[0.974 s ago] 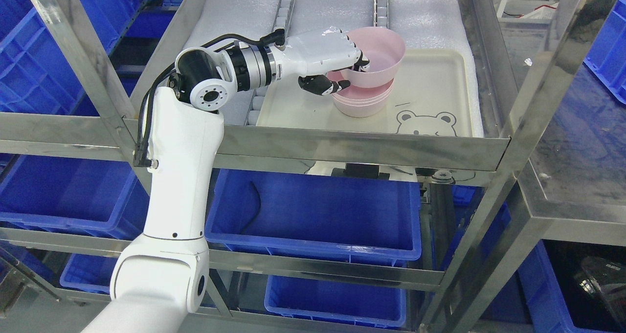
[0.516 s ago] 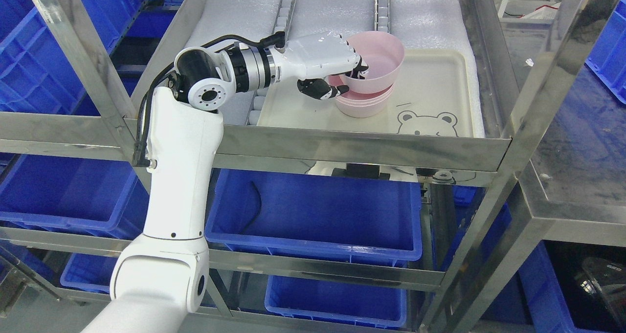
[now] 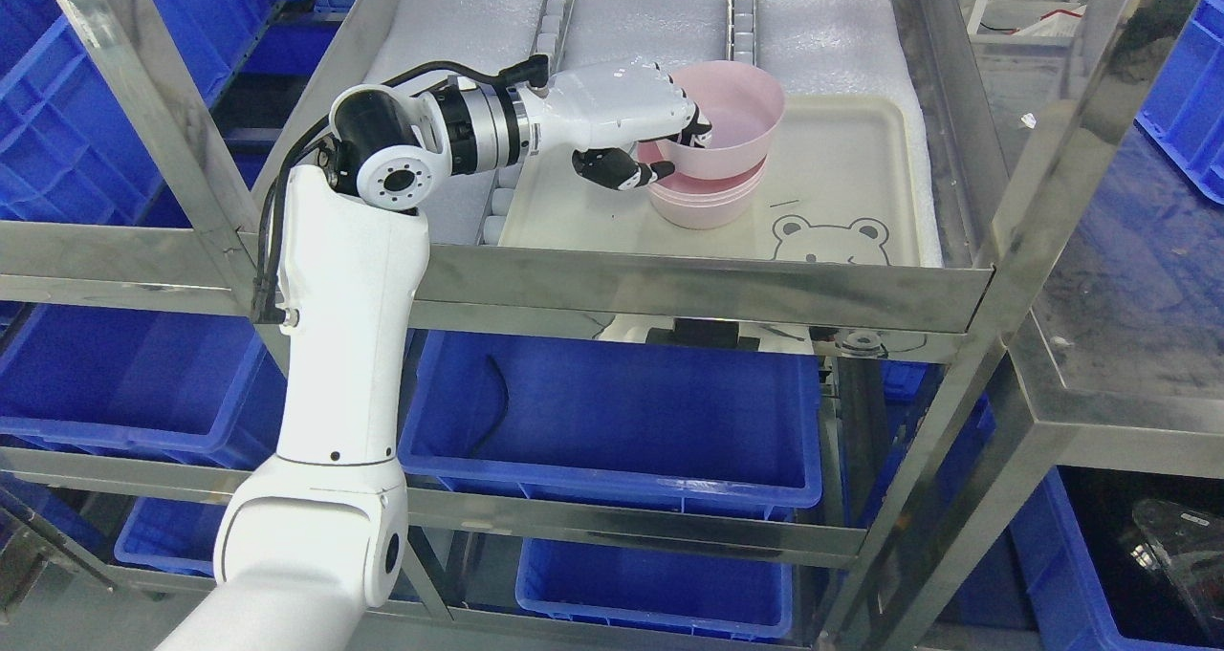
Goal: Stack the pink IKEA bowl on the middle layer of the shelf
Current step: 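Lower the pink bowl into the other pink bowl with the left hand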
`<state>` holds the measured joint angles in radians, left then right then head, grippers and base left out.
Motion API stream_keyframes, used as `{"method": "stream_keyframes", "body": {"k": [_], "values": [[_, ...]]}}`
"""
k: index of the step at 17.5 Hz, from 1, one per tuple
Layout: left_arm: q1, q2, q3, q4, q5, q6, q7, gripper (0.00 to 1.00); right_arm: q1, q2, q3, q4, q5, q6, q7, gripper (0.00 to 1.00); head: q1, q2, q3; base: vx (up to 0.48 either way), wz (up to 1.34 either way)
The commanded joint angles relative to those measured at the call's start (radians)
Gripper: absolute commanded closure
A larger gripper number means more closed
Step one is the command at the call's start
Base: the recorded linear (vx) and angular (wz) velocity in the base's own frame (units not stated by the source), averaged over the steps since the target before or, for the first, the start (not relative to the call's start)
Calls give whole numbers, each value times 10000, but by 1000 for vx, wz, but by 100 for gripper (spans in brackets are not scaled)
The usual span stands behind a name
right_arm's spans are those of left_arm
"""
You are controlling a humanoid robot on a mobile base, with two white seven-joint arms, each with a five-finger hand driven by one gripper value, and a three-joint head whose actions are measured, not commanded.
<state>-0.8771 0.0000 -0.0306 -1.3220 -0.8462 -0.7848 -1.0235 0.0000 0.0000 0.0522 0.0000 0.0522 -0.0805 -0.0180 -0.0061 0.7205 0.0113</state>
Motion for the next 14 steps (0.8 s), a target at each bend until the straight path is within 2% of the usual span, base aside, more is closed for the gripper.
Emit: {"method": "stream_keyframes", "body": {"k": [1, 3, 5, 7, 11, 14], "values": [[27, 175, 14, -49, -6, -6, -256, 92, 30, -175, 0, -175, 0, -8, -4, 0, 0, 0, 0, 0, 0], [27, 175, 14, -49, -21, -6, -272, 92, 30, -175, 0, -175, 0, -8, -4, 0, 0, 0, 0, 0, 0], [73, 175, -16, -19, -21, -6, -272, 87, 46, -175, 0, -175, 0, -8, -4, 0, 0, 0, 0, 0, 0], [88, 175, -108, 28, -21, -6, -211, 75, 46, -175, 0, -175, 0, -8, -4, 0, 0, 0, 0, 0, 0], [73, 175, -170, 43, -6, -6, 201, 41, 46, -175, 0, -175, 0, -8, -4, 0, 0, 0, 0, 0, 0], [-4, 175, -139, 28, 55, -6, 739, 24, 46, -175, 0, -175, 0, -8, -4, 0, 0, 0, 0, 0, 0]]}}
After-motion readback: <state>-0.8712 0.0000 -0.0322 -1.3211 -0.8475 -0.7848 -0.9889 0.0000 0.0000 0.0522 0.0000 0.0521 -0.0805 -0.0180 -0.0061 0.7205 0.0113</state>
